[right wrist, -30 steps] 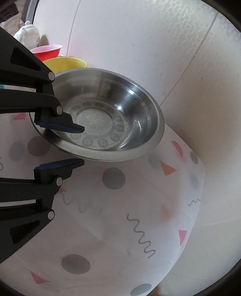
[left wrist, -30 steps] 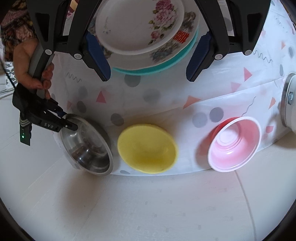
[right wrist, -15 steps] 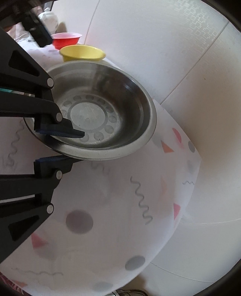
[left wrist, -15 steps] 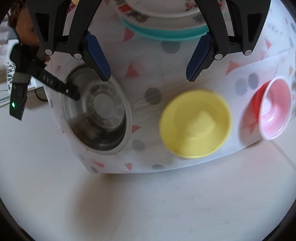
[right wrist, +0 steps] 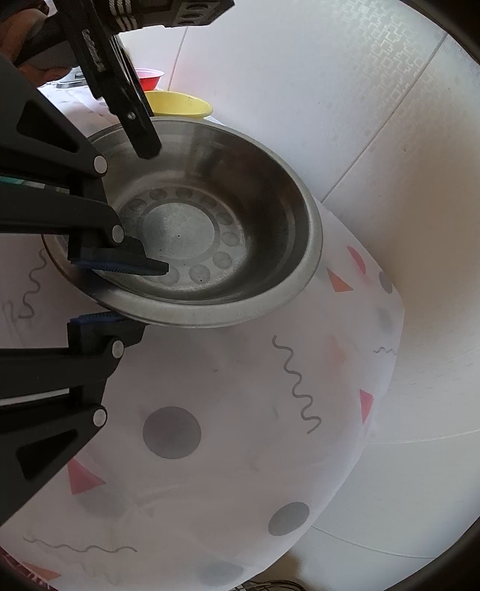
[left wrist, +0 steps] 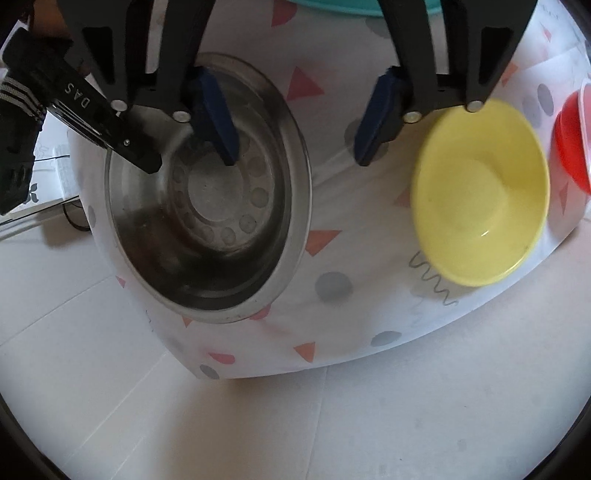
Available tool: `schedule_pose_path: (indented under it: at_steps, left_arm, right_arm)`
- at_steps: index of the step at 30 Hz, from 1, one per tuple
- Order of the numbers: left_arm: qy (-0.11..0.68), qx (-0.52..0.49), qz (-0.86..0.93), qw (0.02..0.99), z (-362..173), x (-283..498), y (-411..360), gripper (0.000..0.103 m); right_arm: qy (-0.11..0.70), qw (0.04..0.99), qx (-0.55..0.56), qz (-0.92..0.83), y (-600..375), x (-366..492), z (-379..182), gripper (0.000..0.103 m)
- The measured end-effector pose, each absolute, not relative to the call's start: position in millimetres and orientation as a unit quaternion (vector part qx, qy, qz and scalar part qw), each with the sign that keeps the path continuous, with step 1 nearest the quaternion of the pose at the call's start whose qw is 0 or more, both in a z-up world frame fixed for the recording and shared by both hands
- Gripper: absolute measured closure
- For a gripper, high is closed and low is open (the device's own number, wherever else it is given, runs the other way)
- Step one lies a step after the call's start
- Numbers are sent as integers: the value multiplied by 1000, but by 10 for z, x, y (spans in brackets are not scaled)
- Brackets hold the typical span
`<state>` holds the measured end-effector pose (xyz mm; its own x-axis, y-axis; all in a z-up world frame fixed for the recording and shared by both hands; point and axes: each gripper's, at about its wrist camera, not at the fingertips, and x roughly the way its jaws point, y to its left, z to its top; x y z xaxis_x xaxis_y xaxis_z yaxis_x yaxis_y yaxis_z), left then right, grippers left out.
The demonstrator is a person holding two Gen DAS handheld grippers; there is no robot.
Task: Organize plates and bowls
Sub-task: 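Close the left gripper on the steel bowl rim while the right gripper grips it too, then lift the steel bowl with both grippers and carry it beside the plate stack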
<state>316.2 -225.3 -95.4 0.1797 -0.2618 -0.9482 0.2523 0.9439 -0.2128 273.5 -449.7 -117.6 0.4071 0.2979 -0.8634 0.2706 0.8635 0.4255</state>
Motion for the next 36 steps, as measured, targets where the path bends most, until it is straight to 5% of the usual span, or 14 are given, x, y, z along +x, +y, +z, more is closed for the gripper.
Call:
schedule_pose_path:
  at_steps: [3,6,7,36]
  left_arm:
    - [621,3,-172,765,-1009,3202,-2297,51]
    - [619,27,-179,764,-1053,3209,-2364,79]
    - [617,40,-182,765,-1068,3201,-2398,81]
    - [556,30,-202,806,-562,2705,-2188,82]
  right_arm:
    - [544,798,258,9,-4487,2704,-1183,86]
    - [546,800,249,10,-4473,2708,-1202,86]
    - [546,801,246,10,-4464,2710,-1207,86]
    - [524,825,211,21,-4273,2573,-955,88]
